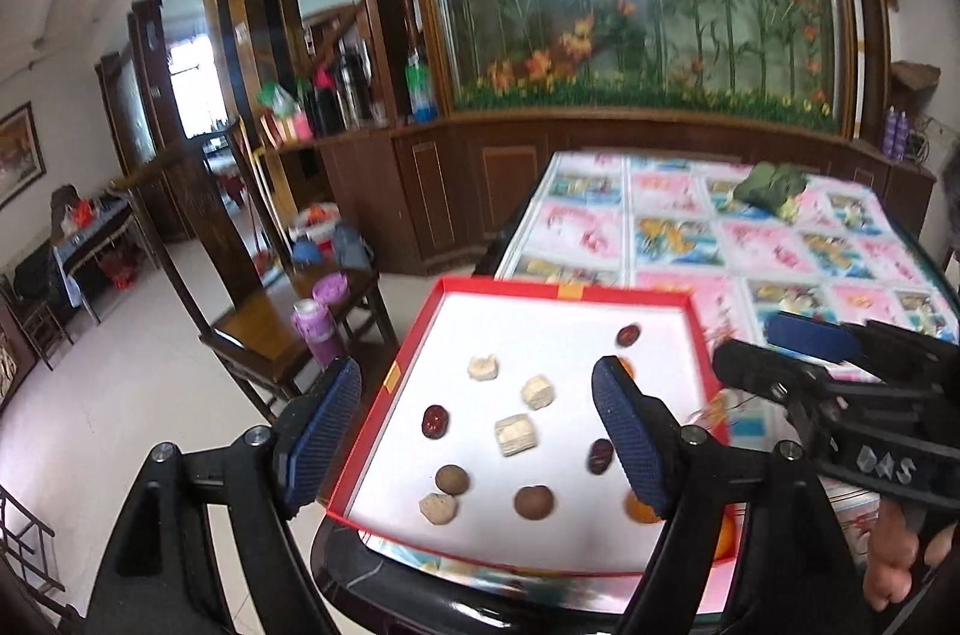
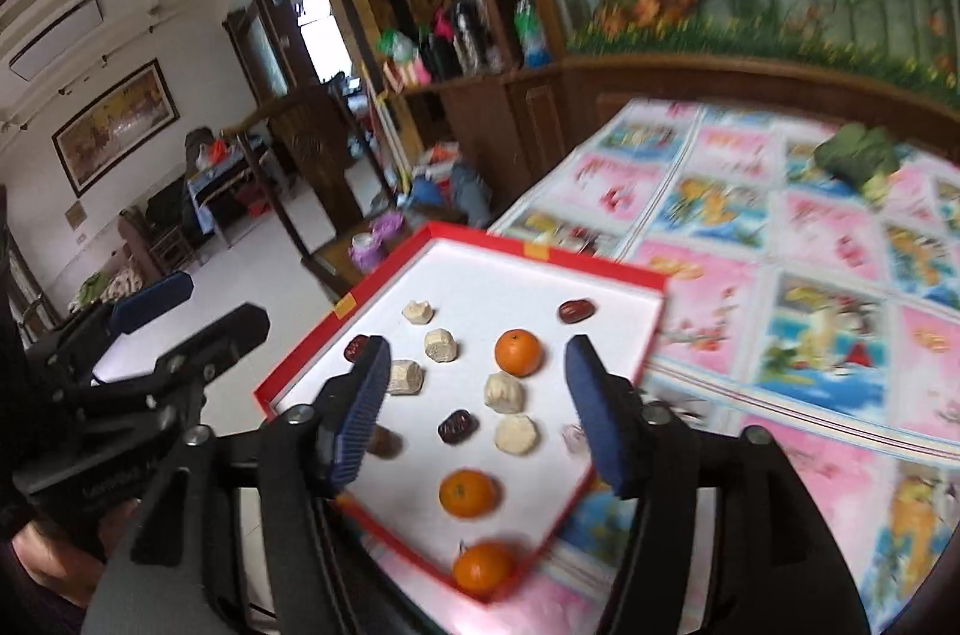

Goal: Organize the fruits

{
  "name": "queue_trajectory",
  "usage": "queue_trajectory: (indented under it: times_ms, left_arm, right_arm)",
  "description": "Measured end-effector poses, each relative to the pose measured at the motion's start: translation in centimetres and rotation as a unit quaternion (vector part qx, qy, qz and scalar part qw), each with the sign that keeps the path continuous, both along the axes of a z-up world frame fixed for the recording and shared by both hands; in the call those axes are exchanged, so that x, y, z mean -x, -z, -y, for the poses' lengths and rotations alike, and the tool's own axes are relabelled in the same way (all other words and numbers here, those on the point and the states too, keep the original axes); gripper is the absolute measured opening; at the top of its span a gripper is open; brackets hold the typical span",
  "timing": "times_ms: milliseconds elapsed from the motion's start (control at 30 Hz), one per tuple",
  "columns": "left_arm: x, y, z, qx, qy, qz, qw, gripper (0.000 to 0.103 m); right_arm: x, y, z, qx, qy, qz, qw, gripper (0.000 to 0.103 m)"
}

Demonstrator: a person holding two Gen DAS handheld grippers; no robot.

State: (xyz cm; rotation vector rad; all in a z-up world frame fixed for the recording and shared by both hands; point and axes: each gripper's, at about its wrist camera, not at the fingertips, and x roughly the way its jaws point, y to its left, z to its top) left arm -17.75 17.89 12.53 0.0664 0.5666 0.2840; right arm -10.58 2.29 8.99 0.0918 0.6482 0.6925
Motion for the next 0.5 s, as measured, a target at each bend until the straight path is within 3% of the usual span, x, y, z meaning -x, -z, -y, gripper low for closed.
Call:
queue_trajectory:
  times_ms: [200,367,500]
  left_arm:
    - [3.4,-1.8,3.0,-0.018,-0.021,0.04,0.9988,0.084]
    - [6.4,-2.6,4.8,-0.039,-0.029,0.069,0.9964,0.101]
    - [8.9,-3.2,5.9,-0.058,-0.023,0.101,0.9929,0.103]
  right_arm:
    - [5.6,-1.7,4.4,-0.015,0.041,0.058,0.997,0.081]
    - [9.9,-2.2,7.4,-0.039,0.069,0.08,0.994,0.088]
    - [12.9,-2.9,9.1,-0.062,0.097,0.097,0.989,0.095]
